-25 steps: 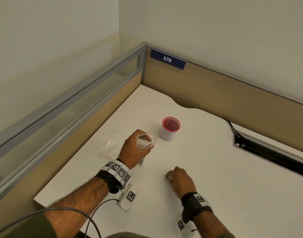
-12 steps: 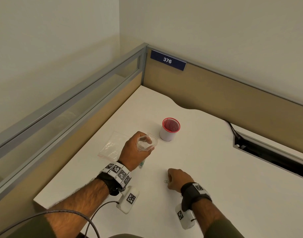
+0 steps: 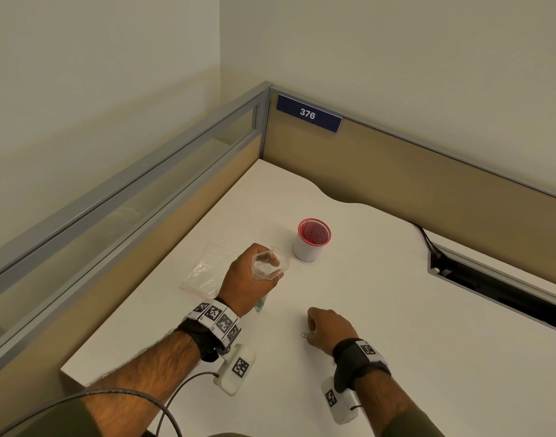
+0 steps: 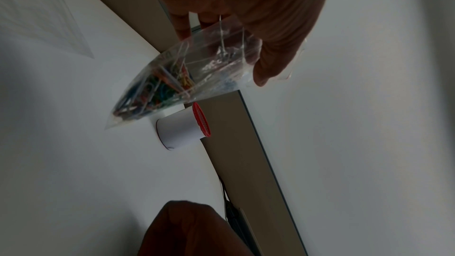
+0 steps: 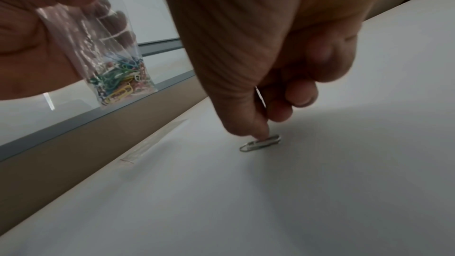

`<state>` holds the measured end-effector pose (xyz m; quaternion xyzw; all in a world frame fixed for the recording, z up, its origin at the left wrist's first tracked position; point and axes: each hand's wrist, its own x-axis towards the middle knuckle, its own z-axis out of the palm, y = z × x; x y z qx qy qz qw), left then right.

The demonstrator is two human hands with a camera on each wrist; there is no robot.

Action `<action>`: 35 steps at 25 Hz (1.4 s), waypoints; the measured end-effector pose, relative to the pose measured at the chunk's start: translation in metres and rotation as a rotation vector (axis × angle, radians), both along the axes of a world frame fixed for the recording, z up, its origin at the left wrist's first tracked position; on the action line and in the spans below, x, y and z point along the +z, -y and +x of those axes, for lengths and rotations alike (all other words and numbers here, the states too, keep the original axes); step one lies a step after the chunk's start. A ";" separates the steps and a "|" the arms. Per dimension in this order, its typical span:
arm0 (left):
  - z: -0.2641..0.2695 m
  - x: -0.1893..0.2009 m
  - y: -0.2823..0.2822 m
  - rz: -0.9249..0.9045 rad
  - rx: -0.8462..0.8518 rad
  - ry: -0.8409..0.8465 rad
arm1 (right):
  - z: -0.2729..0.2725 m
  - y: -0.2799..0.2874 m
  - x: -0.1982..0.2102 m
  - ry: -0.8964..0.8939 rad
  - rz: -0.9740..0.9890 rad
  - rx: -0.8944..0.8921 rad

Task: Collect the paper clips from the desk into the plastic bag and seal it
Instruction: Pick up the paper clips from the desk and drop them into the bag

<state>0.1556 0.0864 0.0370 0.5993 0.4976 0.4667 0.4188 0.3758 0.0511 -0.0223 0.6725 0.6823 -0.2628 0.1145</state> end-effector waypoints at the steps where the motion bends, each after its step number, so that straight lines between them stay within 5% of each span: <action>1: 0.000 0.000 0.000 -0.002 0.001 -0.009 | 0.000 0.000 0.001 -0.014 0.008 -0.001; 8: 0.001 0.002 -0.001 0.002 0.000 -0.017 | -0.007 -0.001 -0.001 0.003 -0.061 0.015; 15: -0.001 0.001 -0.002 0.000 0.012 -0.013 | -0.006 0.009 0.008 -0.078 0.087 -0.025; 23: 0.006 -0.002 -0.001 -0.006 -0.021 -0.012 | -0.017 -0.009 0.114 -0.552 0.644 -0.200; 27: 0.010 0.001 -0.001 0.005 -0.051 -0.021 | -0.044 -0.014 0.146 -0.642 0.687 -0.134; 35: 0.012 0.003 0.001 0.000 -0.072 -0.041 | -0.064 -0.013 0.149 -0.589 0.699 -0.034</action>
